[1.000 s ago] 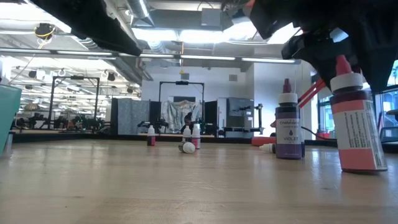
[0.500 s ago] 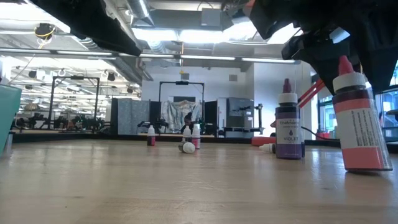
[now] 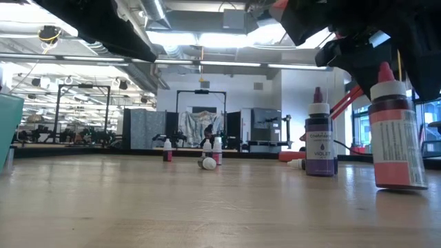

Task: Pick & Place food coloring
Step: Put the red food coloring into the blue bin

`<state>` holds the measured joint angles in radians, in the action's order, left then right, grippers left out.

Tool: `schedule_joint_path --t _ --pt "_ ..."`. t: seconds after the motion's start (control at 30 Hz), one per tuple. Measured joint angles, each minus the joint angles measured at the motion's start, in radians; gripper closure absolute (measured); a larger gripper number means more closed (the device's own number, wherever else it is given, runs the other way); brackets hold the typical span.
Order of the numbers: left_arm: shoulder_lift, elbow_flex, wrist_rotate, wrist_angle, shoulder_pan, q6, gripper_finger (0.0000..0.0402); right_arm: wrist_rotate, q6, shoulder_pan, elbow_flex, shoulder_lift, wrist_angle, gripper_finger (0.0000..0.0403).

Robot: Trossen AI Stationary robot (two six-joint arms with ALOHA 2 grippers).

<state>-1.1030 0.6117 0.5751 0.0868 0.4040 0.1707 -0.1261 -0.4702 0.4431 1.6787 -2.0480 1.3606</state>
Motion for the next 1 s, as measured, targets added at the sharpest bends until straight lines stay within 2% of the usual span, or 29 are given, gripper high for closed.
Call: schedule_joint_path --t 0.17,0.3,0.47,0.67,0.9,1.0 --pt "0.000 0.000 0.000 0.000 0.000 0.000 0.0146 0.000 -0.005 0.000 0.015 -0.001 0.012 0.0152" --pt "0.000 0.000 0.000 0.000 0.000 0.000 0.0145 0.024 -0.026 0.003 0.081 -0.001 0.032 0.0152" --pt "0.000 0.000 0.000 0.000 0.000 0.000 0.0145 0.119 -0.037 0.031 0.193 -0.001 0.115 0.0152" --pt "0.000 0.000 0.000 0.000 0.000 0.002 0.0144 0.315 -0.095 0.139 0.250 0.001 0.101 0.0152" --pt "0.000 0.000 0.000 0.000 0.000 0.002 0.0146 0.344 -0.349 0.256 0.217 0.000 0.160 0.0152" --pt "0.000 0.000 0.000 0.000 0.000 0.002 0.0144 0.393 -0.478 0.315 0.217 0.000 0.204 0.0152"
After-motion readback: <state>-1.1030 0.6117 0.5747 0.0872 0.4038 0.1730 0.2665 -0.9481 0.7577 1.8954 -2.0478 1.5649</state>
